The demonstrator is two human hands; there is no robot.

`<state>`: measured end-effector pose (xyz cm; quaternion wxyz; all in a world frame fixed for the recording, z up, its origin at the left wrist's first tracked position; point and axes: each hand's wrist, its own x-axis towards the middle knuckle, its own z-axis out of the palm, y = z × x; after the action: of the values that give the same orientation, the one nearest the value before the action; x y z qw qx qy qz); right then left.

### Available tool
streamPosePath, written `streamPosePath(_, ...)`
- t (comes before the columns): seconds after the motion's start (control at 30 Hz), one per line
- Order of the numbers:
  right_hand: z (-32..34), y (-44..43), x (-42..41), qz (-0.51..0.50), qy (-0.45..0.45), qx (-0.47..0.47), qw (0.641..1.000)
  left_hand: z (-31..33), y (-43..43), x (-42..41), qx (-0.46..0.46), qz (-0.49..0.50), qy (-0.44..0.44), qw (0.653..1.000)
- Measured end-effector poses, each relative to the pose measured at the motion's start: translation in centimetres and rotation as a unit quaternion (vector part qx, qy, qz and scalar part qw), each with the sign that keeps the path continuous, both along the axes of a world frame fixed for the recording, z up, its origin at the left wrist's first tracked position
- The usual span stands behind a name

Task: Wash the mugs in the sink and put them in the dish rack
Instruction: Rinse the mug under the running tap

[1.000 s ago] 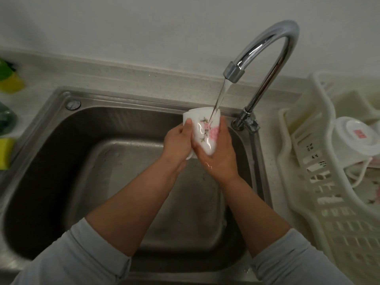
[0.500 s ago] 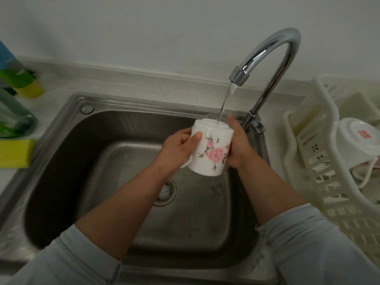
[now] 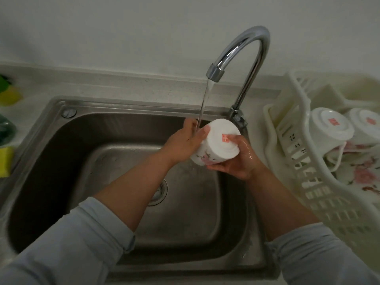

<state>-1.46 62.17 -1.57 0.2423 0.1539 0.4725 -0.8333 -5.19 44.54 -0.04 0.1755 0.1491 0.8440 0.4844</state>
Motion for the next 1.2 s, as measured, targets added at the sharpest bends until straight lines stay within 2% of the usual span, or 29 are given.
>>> streamPosePath(0.1, 0.2, -0.2, 0.4, -0.009, 0.011, 0.037, 0.999, 1.1, 0.2, -0.5, 0.045, -0.077, -0.164, 0.982)
streamPosePath(0.17, 0.6, -0.5, 0.2, -0.004, 0.012, 0.066, 0.998, 1.7, 0.0, -1.1, 0.077, -0.087, -0.207, 0.971)
streamPosePath(0.4, 1.6, -2.7, -1.6, 0.003, 0.017, 0.127, 0.992, 0.4, -1.4, -1.6, 0.210, -0.029, -0.191, 0.958)
streamPosePath(0.5, 1.9, -3.9, -2.4, -0.001, 0.026, 0.127, 0.992, -0.5, -1.5, -1.3, 0.272, 0.046, -0.184, 0.943)
streamPosePath(0.6, 2.3, -5.4, -3.2, -0.050, 0.038, 0.104, 0.993, -0.9, -0.9, -1.1, 0.329, 0.148, -0.178, 0.915)
streamPosePath(0.7, 2.3, -6.7, -3.7, -0.104, 0.056, 0.130, 0.985, -1.2, 0.1, -0.8, 0.378, 0.234, -0.193, 0.875)
streamPosePath(0.8, 2.1, -7.3, -3.7, -0.125, 0.116, 0.210, 0.963, -0.3, 1.1, -0.1, 0.428, 0.292, -0.222, 0.826)
streamPosePath(0.93, 1.8, -7.0, -2.8, -0.074, 0.209, 0.297, 0.929, 0.5, 1.5, 0.0, 0.500, 0.348, -0.372, 0.700)
streamPosePath(0.97, 1.7, -6.5, -2.5, -0.061, 0.228, 0.310, 0.921, 0.6, 1.3, 0.0, 0.503, 0.355, -0.395, 0.681)
streamPosePath(1.07, 1.7, -3.9, -2.5, -0.110, 0.218, 0.355, 0.902, 0.5, 0.6, 0.1, 0.480, 0.349, -0.435, 0.677)
streamPosePath(1.2, 1.8, 0.1, -3.3, -0.248, 0.181, 0.535, 0.787, 0.9, 0.5, 0.7, 0.494, 0.323, -0.436, 0.679)
